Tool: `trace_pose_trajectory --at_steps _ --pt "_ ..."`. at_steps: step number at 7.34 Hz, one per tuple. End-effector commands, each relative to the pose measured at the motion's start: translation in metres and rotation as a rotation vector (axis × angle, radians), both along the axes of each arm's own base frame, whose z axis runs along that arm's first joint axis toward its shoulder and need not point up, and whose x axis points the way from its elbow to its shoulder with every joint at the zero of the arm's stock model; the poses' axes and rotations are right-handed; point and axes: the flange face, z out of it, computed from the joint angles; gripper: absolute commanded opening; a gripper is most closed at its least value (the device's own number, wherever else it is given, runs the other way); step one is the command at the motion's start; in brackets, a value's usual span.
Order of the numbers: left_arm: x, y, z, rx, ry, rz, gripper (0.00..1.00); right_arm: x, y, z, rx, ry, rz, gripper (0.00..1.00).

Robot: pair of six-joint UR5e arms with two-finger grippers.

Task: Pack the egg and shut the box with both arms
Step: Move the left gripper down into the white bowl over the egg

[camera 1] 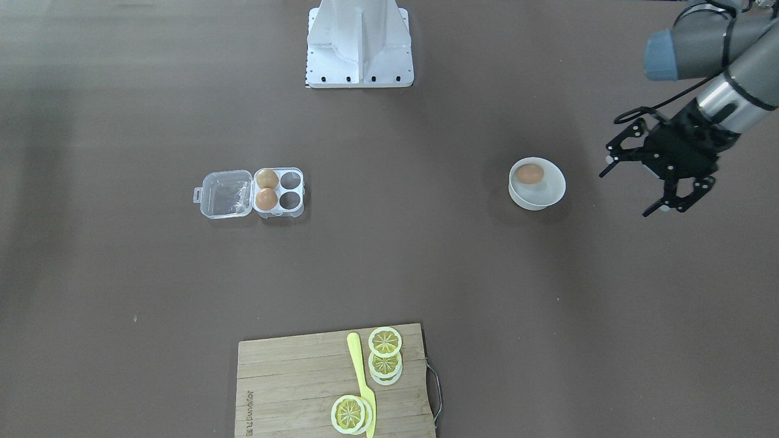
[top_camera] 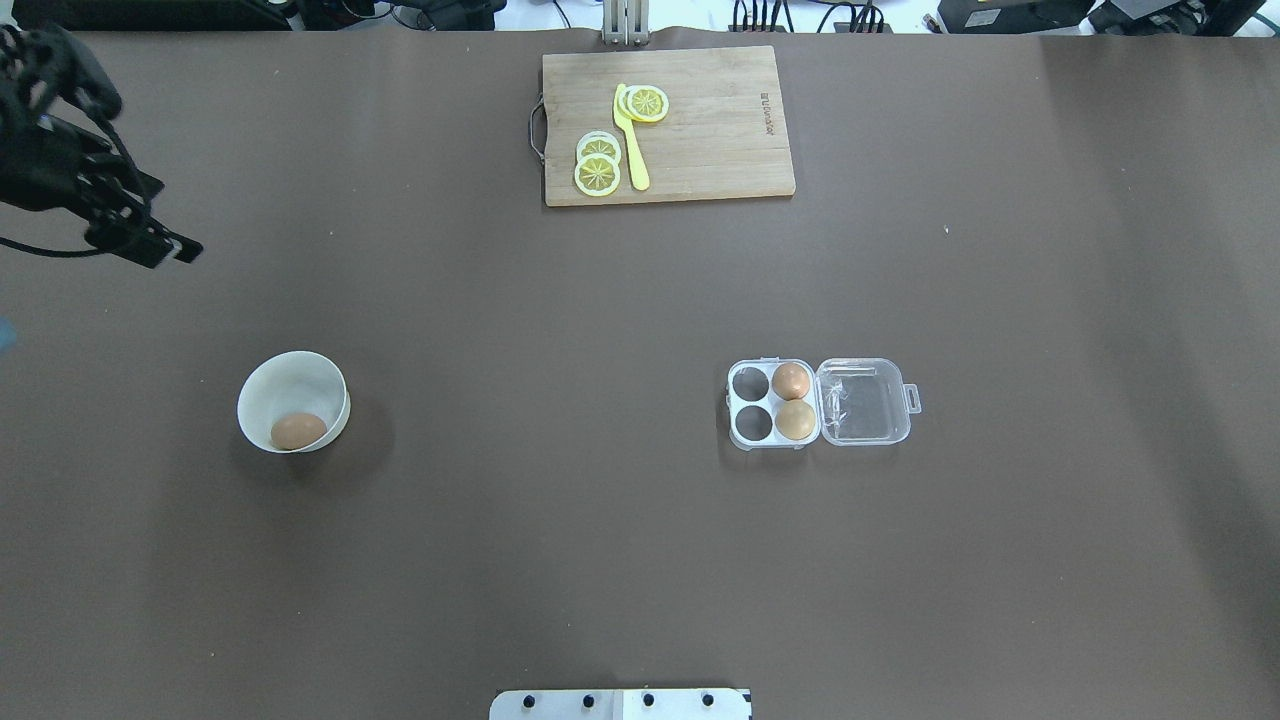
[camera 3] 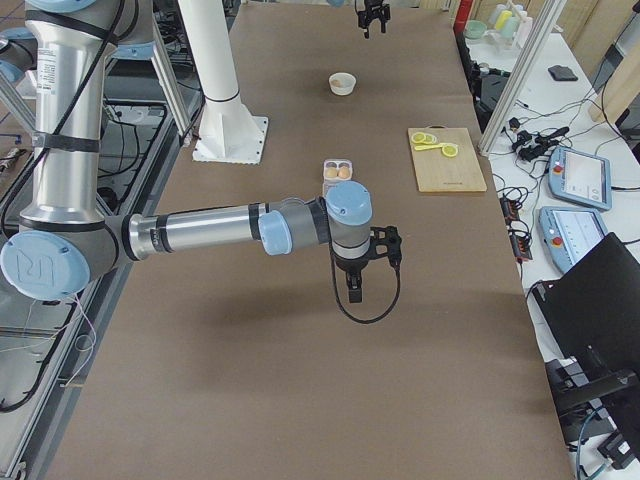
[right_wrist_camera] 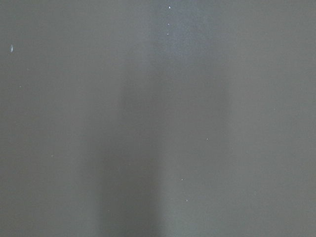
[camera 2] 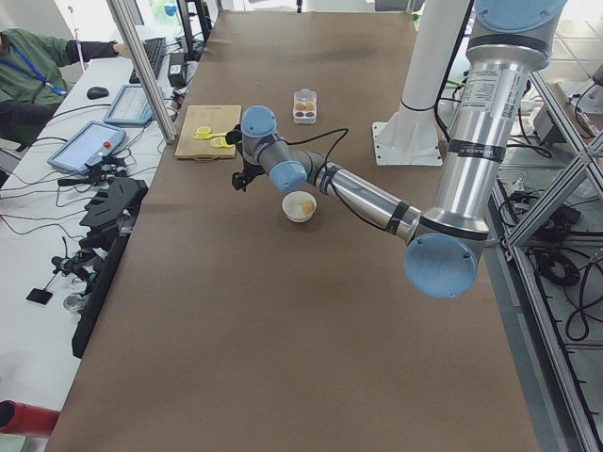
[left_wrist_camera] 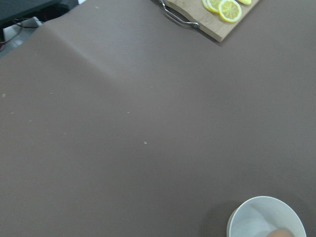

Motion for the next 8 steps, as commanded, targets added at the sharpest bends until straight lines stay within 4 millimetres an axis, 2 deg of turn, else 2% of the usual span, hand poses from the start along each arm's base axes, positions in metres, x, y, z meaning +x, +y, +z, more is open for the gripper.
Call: trace_pose_trajectory --at_steps 1,2,5,6,8 --pt "0.054 0.024 0.009 0.074 -0.049 0.107 0.8 -0.002 0.0 -0.001 0.002 0.001 -0.003 1.0" --pt "0.069 0.039 0.025 0.071 -0.066 0.156 0.75 -0.002 0.0 0.0 0.001 0.003 -0.003 1.0" --pt "0.118 0.079 0.041 0.064 -0.094 0.257 0.73 -0.002 0.0 0.0 0.001 0.004 -0.002 1.0" --pt "0.13 0.085 0.046 0.076 -0.116 0.258 0.73 -0.002 0.001 0.0 0.0 0.004 -0.002 1.0" --pt "0.133 0.082 0.056 0.071 -0.124 0.257 0.71 -0.002 0.0 0.0 0.001 0.004 -0.002 1.0"
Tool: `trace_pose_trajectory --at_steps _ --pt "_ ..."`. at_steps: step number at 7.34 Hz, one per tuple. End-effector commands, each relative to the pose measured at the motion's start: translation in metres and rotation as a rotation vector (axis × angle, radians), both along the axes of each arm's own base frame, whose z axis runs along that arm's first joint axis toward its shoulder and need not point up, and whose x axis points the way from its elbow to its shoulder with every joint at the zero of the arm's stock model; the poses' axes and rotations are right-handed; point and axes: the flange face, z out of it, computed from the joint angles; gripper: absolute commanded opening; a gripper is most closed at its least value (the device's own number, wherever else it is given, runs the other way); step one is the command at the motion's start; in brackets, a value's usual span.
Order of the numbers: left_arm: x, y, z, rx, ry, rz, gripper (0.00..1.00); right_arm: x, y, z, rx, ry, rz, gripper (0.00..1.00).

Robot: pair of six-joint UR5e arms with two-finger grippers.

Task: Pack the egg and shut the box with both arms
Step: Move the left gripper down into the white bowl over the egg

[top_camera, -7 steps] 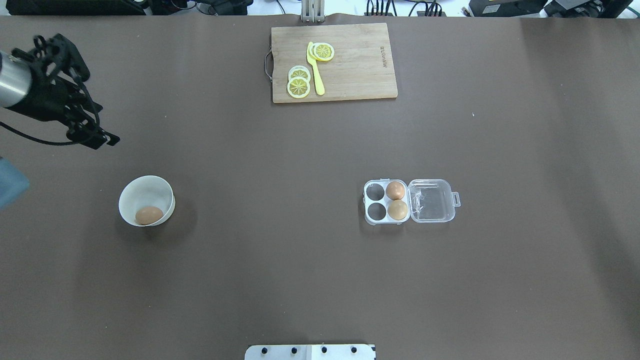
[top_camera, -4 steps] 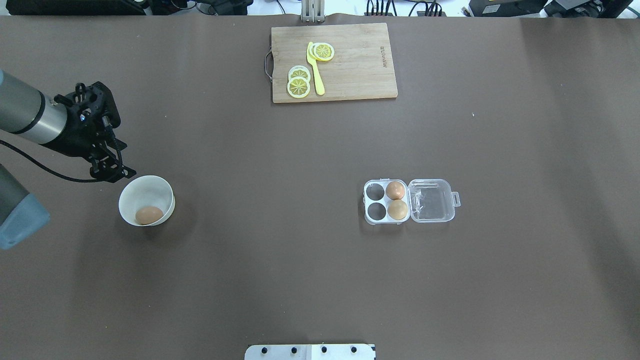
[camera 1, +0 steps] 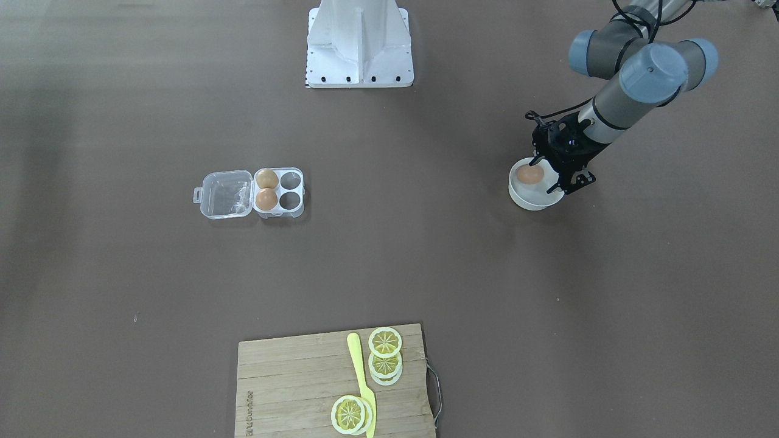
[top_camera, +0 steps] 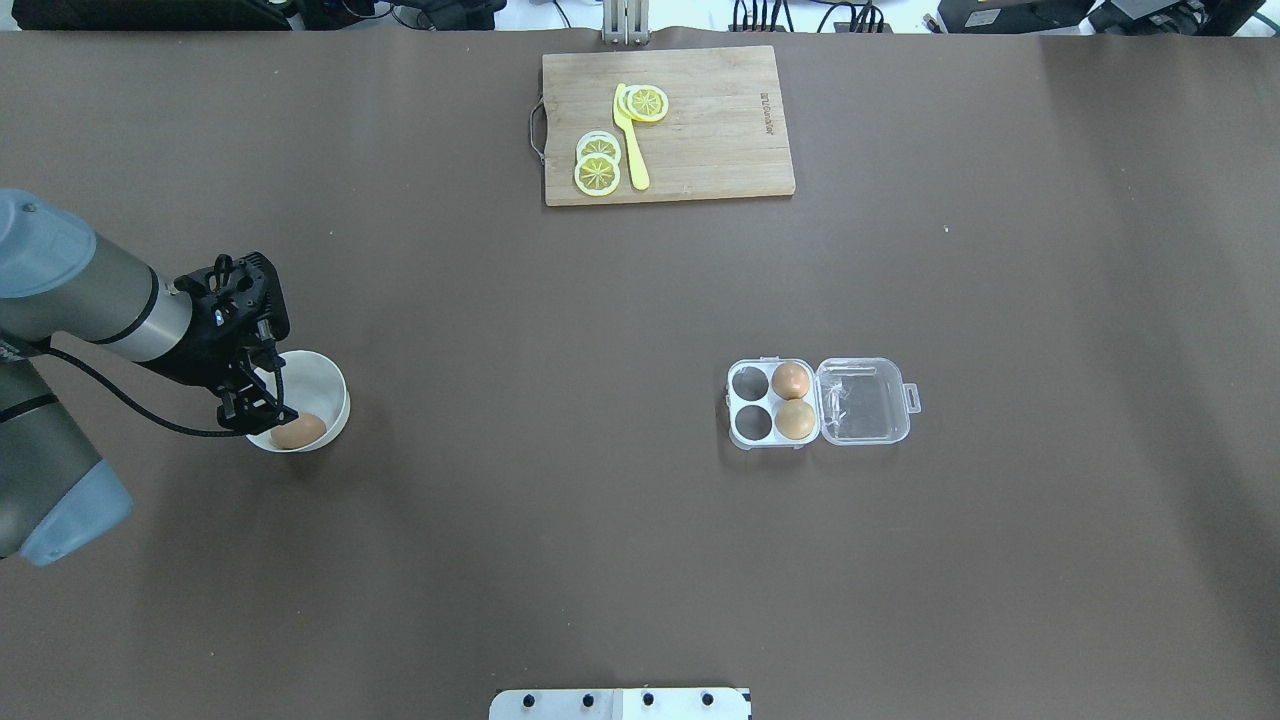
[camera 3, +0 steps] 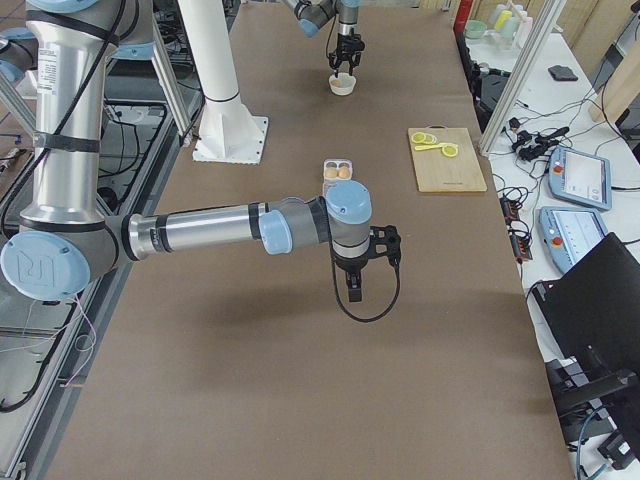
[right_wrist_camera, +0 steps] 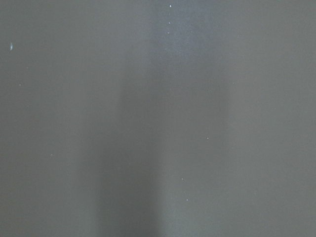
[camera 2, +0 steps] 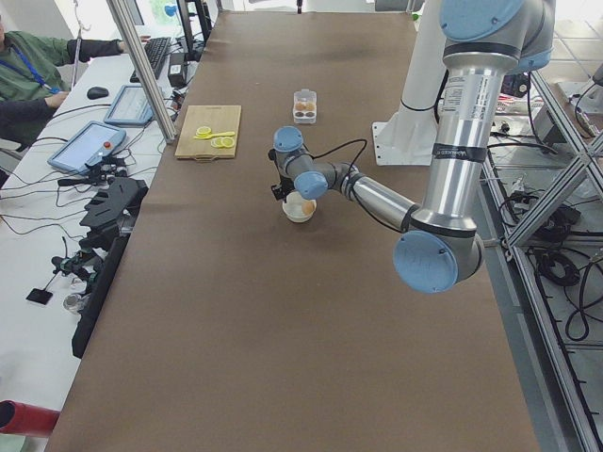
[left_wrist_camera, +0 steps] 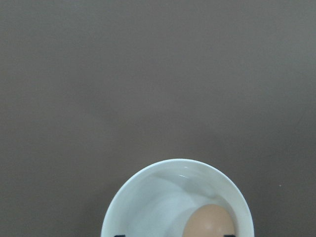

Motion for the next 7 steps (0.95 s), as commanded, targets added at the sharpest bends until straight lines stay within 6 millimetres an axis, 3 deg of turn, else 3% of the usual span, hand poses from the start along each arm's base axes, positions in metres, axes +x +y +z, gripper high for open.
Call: trace_pose_trajectory --at_steps 1,7 --pt "0.005 0.0 0.01 0.001 -0.005 0.003 0.71 0.0 0.0 0.001 -0.001 0.001 0.0 1.0" --pt "0.021 0.012 0.014 -0.008 -0.011 0.033 0.7 0.0 0.0 0.001 -0.001 0.003 0.0 1.0"
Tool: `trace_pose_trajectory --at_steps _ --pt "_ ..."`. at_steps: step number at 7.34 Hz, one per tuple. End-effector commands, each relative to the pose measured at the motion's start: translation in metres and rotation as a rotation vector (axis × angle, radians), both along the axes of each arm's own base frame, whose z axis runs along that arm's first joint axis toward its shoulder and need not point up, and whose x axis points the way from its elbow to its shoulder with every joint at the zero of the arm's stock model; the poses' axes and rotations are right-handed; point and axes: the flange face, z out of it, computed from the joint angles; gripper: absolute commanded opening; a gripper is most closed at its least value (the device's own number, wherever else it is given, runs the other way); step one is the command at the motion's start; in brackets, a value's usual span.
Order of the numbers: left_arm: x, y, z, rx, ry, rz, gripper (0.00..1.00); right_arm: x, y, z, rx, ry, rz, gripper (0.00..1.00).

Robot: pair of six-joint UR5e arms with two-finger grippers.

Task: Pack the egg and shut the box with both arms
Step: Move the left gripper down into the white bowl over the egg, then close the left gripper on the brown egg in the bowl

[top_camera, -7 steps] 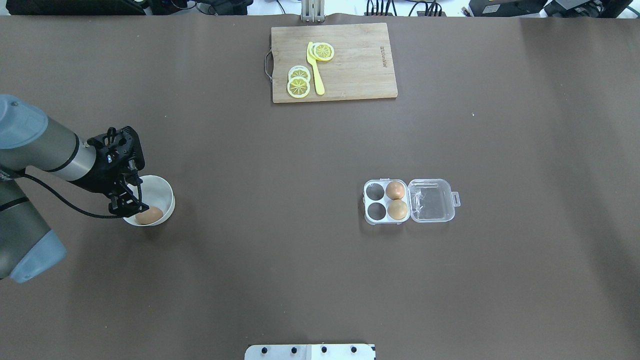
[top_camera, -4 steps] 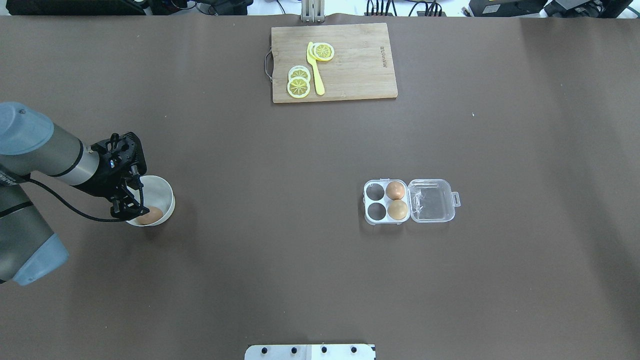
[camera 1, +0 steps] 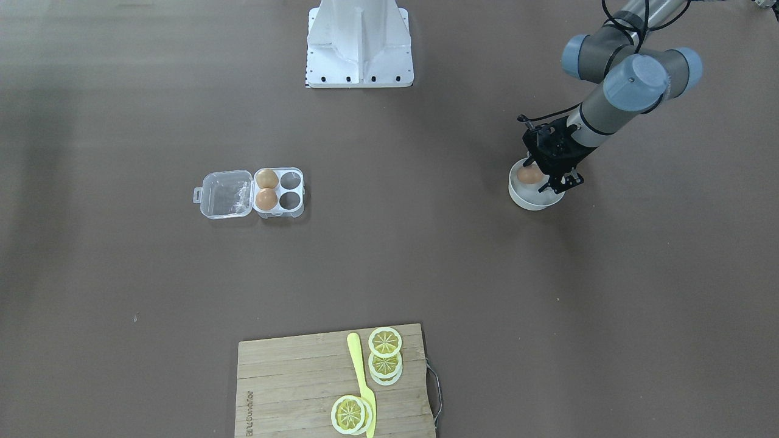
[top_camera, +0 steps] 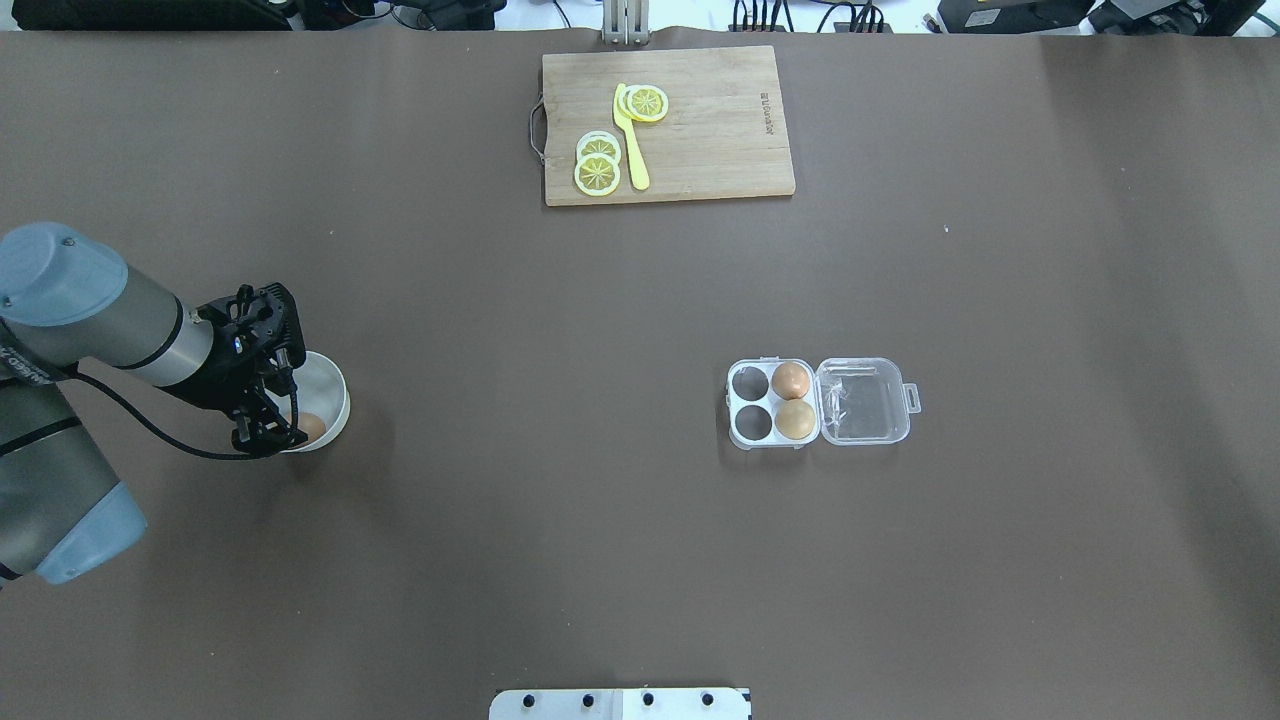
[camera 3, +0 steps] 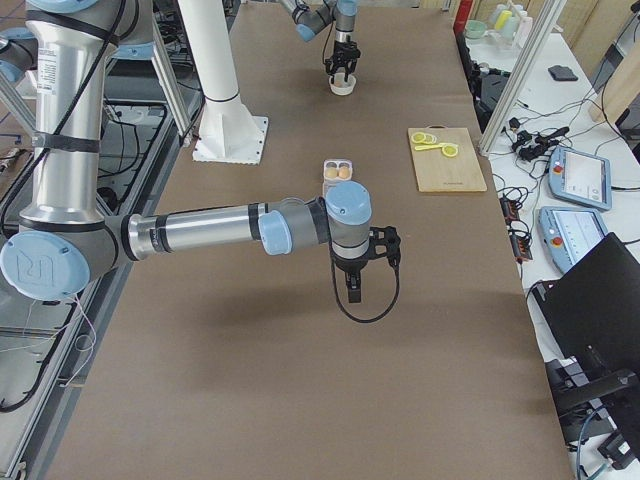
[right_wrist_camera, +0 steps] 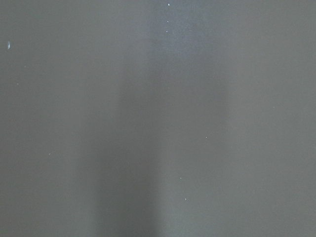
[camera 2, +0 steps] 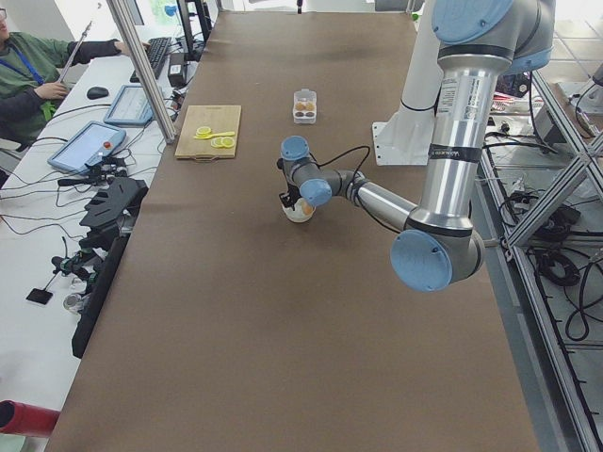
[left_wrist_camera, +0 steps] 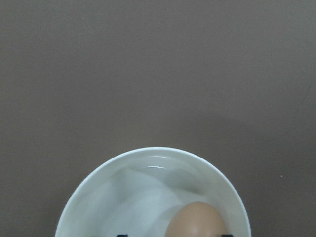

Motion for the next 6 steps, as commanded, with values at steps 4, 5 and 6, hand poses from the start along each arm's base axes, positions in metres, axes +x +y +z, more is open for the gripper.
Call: trace_pose_trajectory --at_steps 4,5,6 --pt "0.0105 0.0 0.0051 0.012 -0.022 -0.008 0.67 -0.0001 -0.0002 -0.0011 0.002 -0.002 -0.001 1.0" --pt "0.0104 0.0001 0.0041 0.016 -0.019 -0.006 0.66 -0.0009 -0.0008 -0.0026 0.005 -0.002 -0.002 1.0" --pt "0.0101 0.0002 0.0058 0.015 -0.022 -0.007 0.66 -0.0002 -0.0015 -0.0016 0.004 0.0 0.0 1.0"
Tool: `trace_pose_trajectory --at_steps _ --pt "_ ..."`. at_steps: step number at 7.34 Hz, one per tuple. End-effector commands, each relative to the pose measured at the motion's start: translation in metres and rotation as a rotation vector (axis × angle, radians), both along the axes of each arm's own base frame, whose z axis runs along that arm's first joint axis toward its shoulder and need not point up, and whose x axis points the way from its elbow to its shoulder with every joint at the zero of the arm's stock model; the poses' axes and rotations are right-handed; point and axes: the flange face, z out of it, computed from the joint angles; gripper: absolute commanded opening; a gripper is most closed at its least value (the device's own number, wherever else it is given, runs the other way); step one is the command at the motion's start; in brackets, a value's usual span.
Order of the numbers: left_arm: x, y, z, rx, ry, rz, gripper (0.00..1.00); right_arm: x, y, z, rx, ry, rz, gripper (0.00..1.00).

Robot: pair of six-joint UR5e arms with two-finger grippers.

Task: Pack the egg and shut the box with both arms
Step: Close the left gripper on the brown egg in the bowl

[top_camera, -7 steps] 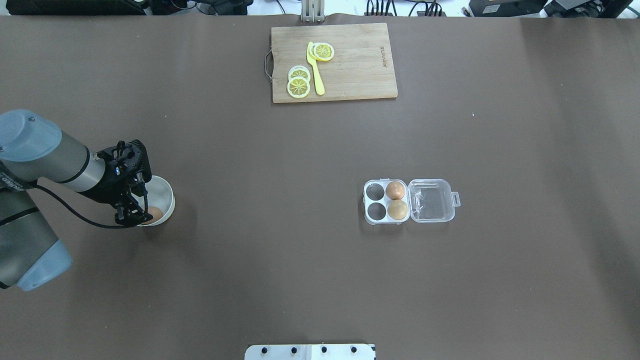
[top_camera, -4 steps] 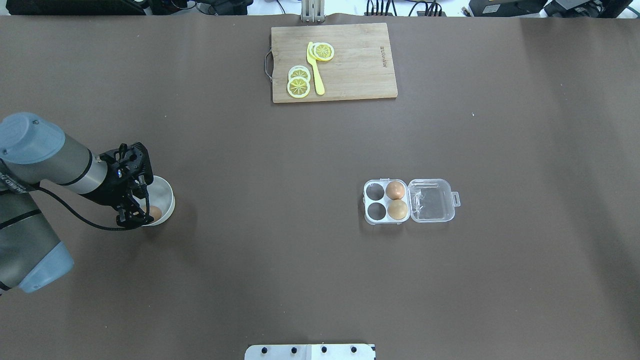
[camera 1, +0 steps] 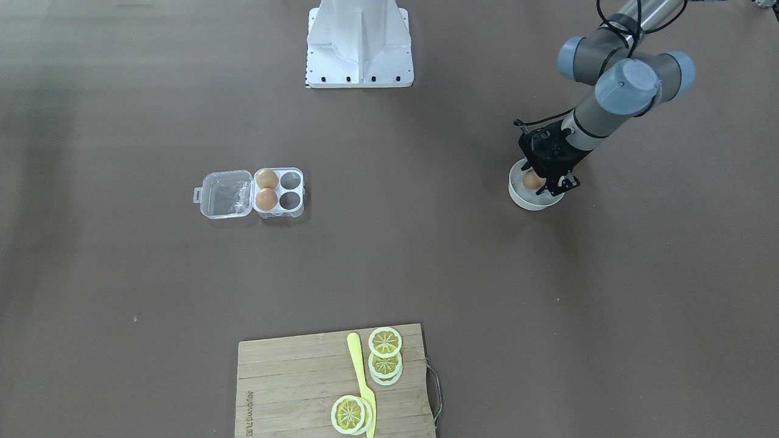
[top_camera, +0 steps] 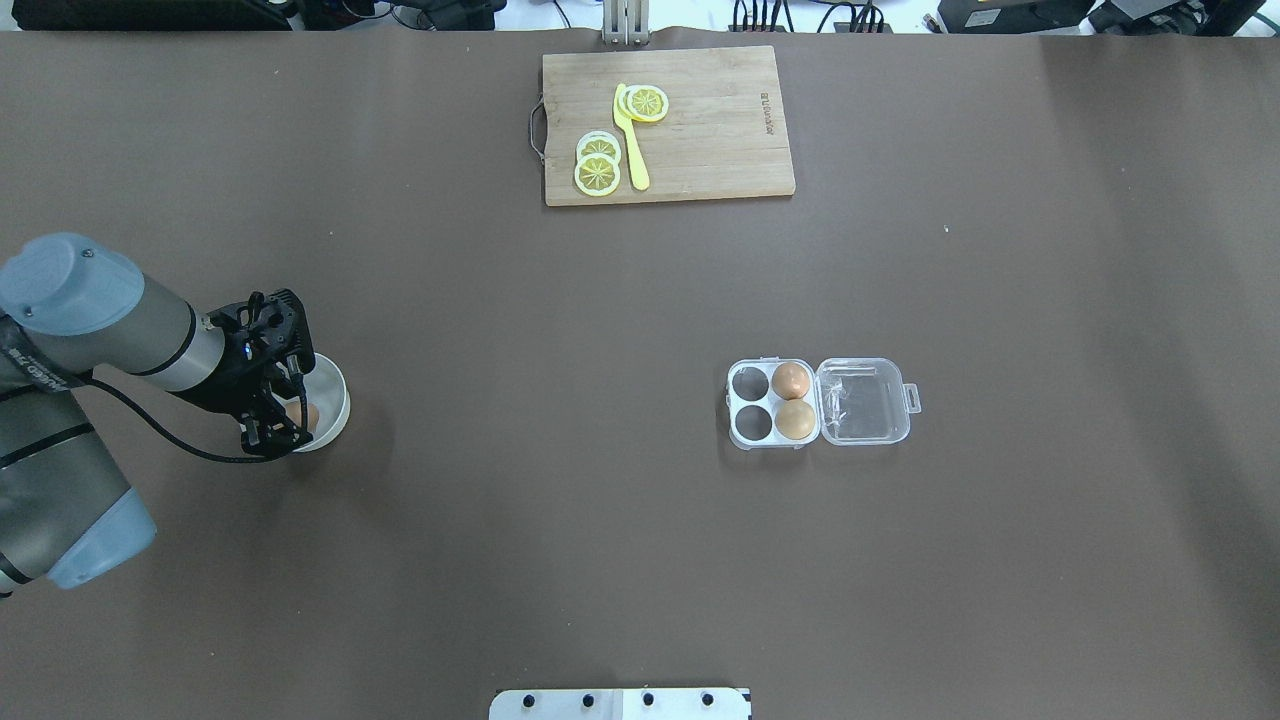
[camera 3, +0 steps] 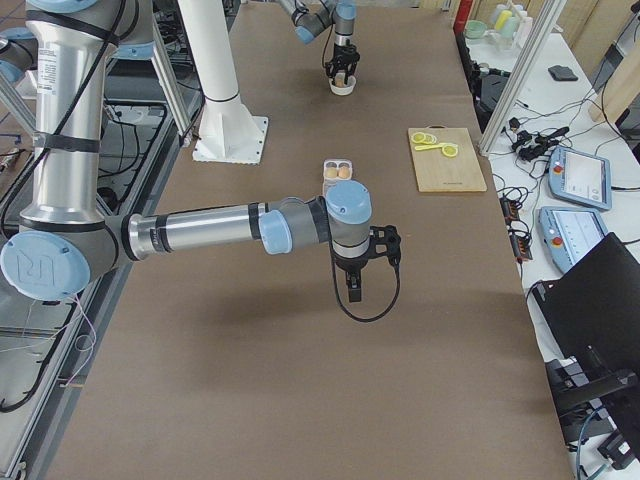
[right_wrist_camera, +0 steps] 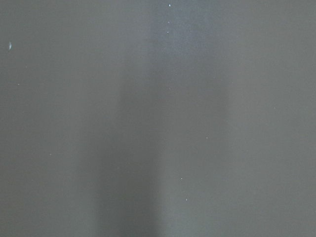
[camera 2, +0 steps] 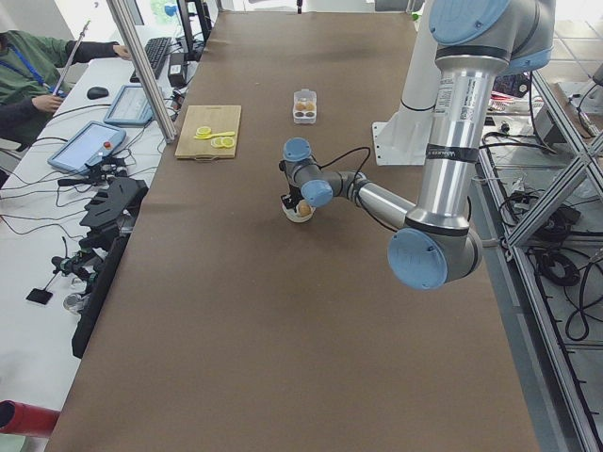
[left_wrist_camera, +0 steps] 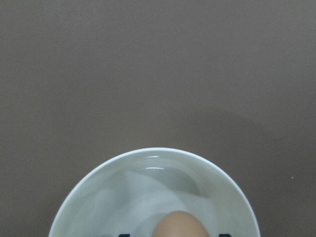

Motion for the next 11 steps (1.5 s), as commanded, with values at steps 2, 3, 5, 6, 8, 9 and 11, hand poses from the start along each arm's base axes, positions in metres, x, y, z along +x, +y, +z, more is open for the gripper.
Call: trace_pose_trajectory --at_steps 2,3,5,6,8,9,11 --pt "0.001 -0.001 0.002 0.001 -0.004 0.002 0.66 0.0 -0.001 0.0 -0.001 0.001 -0.001 1.0" --pt "0.001 0.0 0.004 0.001 -0.006 0.003 0.66 0.0 -0.001 0.0 -0.001 0.001 -0.001 1.0" --pt "0.0 0.0 0.007 -0.004 -0.01 0.002 0.63 0.0 -0.001 0.0 -0.002 0.001 0.0 1.0" --pt "0.0 0.0 0.007 -0.004 -0.01 0.002 0.58 0.0 -0.001 0.0 -0.002 0.001 0.0 1.0" --pt "0.0 0.0 0.005 -0.005 -0.008 -0.001 0.43 0.0 -0.001 -0.001 0.001 0.001 0.0 1.0" --pt "0.0 0.0 0.002 -0.003 -0.002 -0.001 0.27 0.0 -0.001 0.0 -0.002 0.001 0.0 1.0" --pt "-0.004 0.003 -0.006 0.025 0.049 0.007 0.0 0.0 -0.001 -0.001 -0.001 0.001 0.002 1.0"
